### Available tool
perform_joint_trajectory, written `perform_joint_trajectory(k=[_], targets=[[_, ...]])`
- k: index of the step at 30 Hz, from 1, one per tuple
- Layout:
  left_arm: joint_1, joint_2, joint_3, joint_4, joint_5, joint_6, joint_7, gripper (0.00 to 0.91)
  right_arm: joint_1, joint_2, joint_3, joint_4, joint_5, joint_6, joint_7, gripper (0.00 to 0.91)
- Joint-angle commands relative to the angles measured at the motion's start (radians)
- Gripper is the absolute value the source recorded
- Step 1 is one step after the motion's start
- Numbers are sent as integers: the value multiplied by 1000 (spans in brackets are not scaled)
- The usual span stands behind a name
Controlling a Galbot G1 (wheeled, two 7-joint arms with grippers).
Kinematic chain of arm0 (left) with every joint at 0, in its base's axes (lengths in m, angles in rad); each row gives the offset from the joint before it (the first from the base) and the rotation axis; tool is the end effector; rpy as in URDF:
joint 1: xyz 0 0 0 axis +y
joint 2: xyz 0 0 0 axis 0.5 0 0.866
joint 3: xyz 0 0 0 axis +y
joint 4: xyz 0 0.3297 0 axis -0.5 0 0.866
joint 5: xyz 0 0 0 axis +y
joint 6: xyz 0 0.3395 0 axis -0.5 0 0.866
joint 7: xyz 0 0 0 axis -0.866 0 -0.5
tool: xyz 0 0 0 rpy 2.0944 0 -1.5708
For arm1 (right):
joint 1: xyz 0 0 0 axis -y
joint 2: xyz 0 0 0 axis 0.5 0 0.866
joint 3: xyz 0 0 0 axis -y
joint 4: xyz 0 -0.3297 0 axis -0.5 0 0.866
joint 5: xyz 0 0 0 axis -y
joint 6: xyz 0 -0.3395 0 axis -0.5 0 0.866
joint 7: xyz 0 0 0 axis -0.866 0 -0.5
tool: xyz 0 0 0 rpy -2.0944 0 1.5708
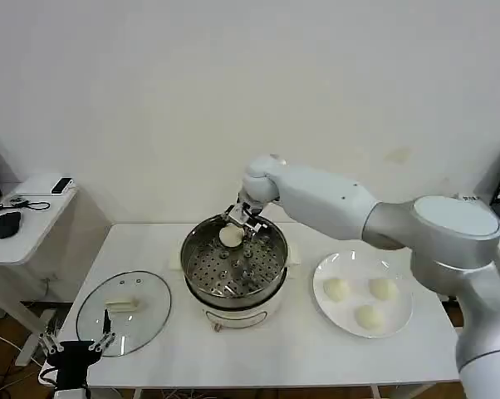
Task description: Take steamed baozi put them in steamer then cover it.
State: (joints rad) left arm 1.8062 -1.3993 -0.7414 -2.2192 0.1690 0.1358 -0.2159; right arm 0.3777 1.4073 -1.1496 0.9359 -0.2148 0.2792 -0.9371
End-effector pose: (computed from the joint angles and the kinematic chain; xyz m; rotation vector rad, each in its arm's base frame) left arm 0.1140 0.0789 -0.2637 0.4237 -2.8528 -0.6748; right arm 0.5581 0.1818 -0.1103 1.8608 -0.8811 2.3001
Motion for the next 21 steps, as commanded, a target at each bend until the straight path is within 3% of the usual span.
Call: perform_joint_trajectory(k=[1, 5, 9, 15, 16, 18, 21], targets=[[0, 0, 0, 1, -2, 1, -3, 907, -11, 15, 2, -31, -40, 59, 17, 887], [4, 1, 0, -6, -2, 1, -3, 907, 8, -4, 14, -1, -38, 65, 24, 907], [7, 2, 1, -11, -1, 1, -3, 907, 65, -53, 8, 62, 38, 17, 6, 907], [3, 6, 8, -13, -1, 2, -1, 907, 169, -216, 1, 261, 207, -193, -14, 907], [2, 9, 9, -15, -2, 3, 0, 907, 169, -216, 1, 261, 207, -193, -14, 907], [-3, 15, 10, -16, -6, 6, 3, 907, 203, -327, -3, 352, 277, -324, -8, 907], [-15, 40, 2, -9, -12, 7, 10, 907, 217, -462, -1, 447, 292, -402, -9, 907]])
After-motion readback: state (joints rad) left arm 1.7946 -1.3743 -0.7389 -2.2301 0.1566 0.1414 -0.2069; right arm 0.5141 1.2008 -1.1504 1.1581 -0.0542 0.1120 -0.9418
